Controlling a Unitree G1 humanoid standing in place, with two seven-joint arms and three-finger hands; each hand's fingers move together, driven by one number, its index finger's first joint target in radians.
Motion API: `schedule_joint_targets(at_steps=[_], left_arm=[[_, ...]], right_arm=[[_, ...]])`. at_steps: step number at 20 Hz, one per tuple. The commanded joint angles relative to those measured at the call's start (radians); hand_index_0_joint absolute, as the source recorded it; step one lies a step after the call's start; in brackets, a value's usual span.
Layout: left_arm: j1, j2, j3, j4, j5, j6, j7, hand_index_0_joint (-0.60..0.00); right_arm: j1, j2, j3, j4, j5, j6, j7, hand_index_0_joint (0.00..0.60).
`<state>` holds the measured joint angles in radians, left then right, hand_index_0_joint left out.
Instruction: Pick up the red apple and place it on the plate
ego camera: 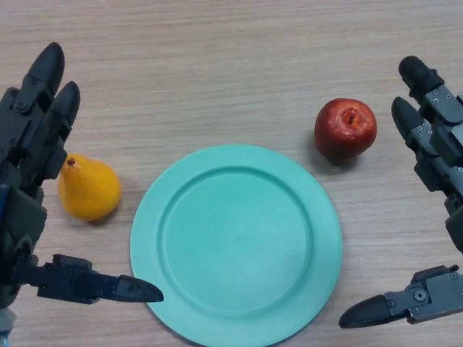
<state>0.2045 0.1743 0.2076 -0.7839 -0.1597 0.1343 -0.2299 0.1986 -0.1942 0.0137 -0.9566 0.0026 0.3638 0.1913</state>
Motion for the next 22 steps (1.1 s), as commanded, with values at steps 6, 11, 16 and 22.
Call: schedule_joint_targets(at_steps=[6,11,16,22], left_arm=[[-0.020,0.016,0.086,-0.065,-0.030,-0.075,-0.019,0.000],[-0.012,0.016,0.076,-0.059,-0.022,-0.093,-0.008,0.000],[-0.006,0.016,0.036,-0.045,0.000,-0.105,-0.003,0.000],[-0.011,0.016,0.032,-0.071,-0.022,-0.079,-0.005,0.000]], right_arm=[[-0.045,-0.017,0.006,-0.071,-0.028,-0.097,-0.040,0.000],[-0.172,-0.028,-0.031,-0.062,0.023,0.058,-0.044,0.000],[-0.374,-0.059,-0.033,0.160,-0.043,0.058,-0.053,0.000],[-0.585,-0.078,-0.052,0.610,-0.129,-0.155,-0.079,0.000]])
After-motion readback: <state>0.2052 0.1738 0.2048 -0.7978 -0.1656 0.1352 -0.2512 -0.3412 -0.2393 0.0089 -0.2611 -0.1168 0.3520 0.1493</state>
